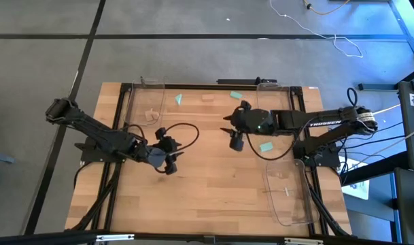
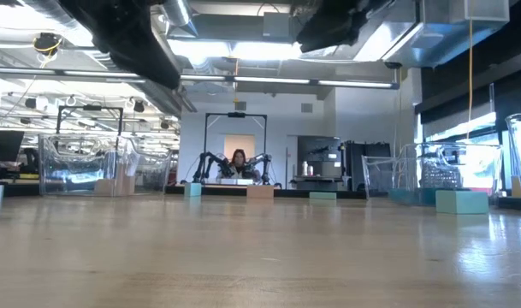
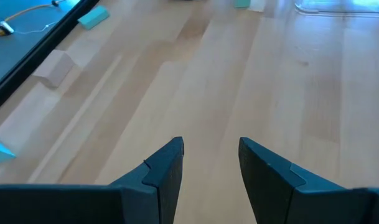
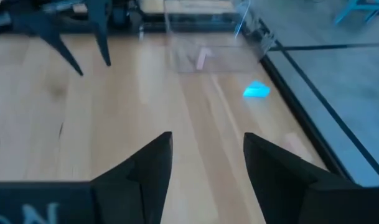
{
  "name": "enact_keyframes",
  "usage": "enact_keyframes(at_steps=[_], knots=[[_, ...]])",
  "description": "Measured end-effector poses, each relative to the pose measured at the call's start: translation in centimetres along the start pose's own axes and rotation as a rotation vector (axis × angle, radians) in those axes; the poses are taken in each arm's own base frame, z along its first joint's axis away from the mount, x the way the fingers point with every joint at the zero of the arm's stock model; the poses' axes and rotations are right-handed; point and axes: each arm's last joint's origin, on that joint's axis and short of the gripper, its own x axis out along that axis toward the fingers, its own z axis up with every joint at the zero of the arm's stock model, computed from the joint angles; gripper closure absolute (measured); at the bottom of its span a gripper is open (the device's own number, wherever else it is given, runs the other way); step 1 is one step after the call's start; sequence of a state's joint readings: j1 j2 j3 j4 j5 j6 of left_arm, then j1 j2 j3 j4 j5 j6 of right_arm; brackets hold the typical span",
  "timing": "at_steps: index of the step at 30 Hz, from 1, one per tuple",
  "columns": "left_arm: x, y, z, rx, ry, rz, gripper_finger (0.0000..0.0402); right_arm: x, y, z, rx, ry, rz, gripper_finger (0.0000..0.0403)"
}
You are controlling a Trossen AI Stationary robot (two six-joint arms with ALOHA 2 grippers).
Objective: Sort & place blocks by color
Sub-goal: Put the top left light blue block into the bottom right transparent bin
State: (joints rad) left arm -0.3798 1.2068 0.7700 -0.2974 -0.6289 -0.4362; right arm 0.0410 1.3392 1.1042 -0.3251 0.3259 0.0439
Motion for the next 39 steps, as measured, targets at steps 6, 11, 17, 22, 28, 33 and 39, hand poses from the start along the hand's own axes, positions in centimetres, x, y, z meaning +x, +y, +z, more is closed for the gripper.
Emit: enact_keyframes(at_steps=[6, 11, 17, 22, 28, 33, 39], knots=[[0.7, 1.0, 0.4, -0.028, 0.002, 0.044, 0.0253, 0.8, -1.3, 0.0, -0.018, 0.004, -0.033, 0.0205], [1.3, 2.1, 0.7, -0.051, 0.011, 0.092, 0.0253, 2.7, -1.0, -0.7, -0.109, 0.049, -0.035, 0.0211], [1.7, 2.9, 0.7, -0.064, 0.04, 0.1, 0.0253, 5.9, -0.1, -2.2, -0.206, 0.127, -0.034, 0.0221], [1.9, 3.1, 0.8, -0.047, 0.048, 0.097, 0.0253, 8.2, 0.4, -3.2, -0.253, 0.155, -0.067, 0.0222], [2.9, 5.3, 1.5, 0.075, 0.05, 0.184, 0.0253, 9.2, 0.6, -3.8, -0.31, 0.178, -0.088, 0.0222], [4.1, 8.7, 2.5, 0.068, 0.046, 0.252, 0.0253, 9.2, 0.6, -3.8, -0.286, 0.176, -0.09, 0.0222], [5.2, 13.9, 3.6, -0.181, -0.015, 0.286, 0.0253, 9.2, 0.6, -3.8, -0.282, 0.179, -0.089, 0.0222]])
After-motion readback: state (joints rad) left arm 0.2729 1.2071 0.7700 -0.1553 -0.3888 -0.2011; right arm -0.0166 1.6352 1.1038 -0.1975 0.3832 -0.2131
